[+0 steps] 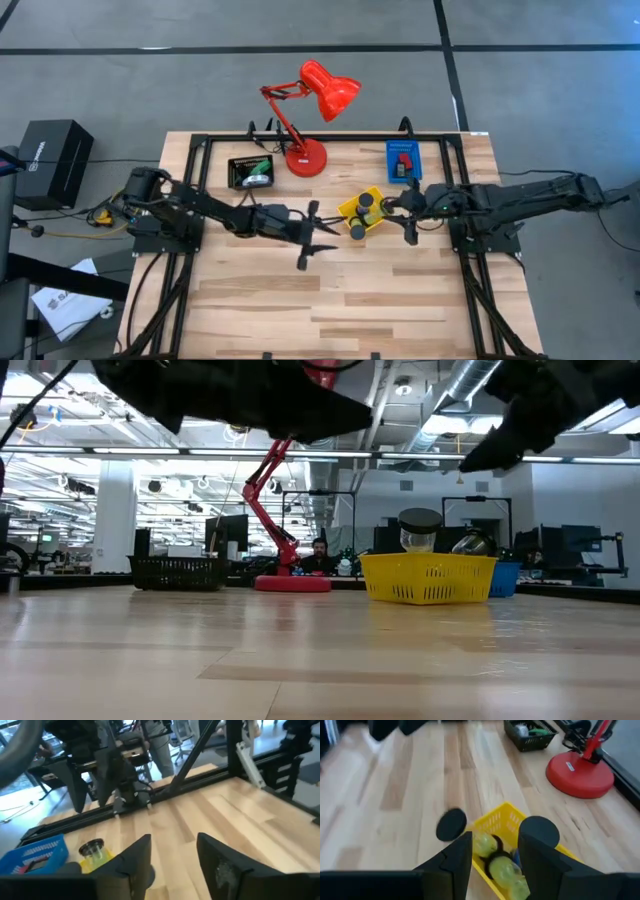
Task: Pick & Place Office items
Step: Adjust the green hourglass
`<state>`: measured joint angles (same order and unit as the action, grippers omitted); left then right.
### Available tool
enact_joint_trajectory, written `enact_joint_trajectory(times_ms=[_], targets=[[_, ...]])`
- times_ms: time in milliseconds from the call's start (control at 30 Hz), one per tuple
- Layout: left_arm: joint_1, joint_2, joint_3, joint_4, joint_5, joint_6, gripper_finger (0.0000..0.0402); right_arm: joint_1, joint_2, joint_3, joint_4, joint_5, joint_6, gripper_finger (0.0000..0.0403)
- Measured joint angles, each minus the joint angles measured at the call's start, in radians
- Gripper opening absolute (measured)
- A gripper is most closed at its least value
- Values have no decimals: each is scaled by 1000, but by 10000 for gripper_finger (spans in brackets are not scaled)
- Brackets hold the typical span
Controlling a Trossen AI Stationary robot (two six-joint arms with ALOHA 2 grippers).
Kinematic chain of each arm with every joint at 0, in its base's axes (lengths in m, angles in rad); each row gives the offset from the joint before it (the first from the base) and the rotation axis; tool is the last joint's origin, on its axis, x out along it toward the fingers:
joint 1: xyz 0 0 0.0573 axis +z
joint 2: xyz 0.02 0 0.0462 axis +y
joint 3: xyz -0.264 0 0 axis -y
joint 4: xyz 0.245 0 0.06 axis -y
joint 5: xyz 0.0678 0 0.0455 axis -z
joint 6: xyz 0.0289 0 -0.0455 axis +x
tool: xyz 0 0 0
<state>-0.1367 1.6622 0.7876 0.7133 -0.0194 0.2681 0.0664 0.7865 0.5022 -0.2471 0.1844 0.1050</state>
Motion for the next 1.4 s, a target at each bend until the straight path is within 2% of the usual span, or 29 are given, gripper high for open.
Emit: enact_joint_trajectory(times_ms=[133,367,467,733,967,1400], targets=[[1,40,22,2,-10,3,127,-30,66,2,15,0,-117,150],[5,69,37,-4,-6,-96,102,-87,190,67,35,0,-265,161],[11,69,35,-5,-6,-94,100,-104,248,120,-39,0,-281,183],[13,63,35,-28,-6,-94,100,-95,353,280,-397,0,-293,247],[13,63,35,-25,-3,-94,100,-72,367,313,-440,-5,-402,249],[14,63,35,-25,-6,-101,100,-73,493,312,-500,1,-604,250]])
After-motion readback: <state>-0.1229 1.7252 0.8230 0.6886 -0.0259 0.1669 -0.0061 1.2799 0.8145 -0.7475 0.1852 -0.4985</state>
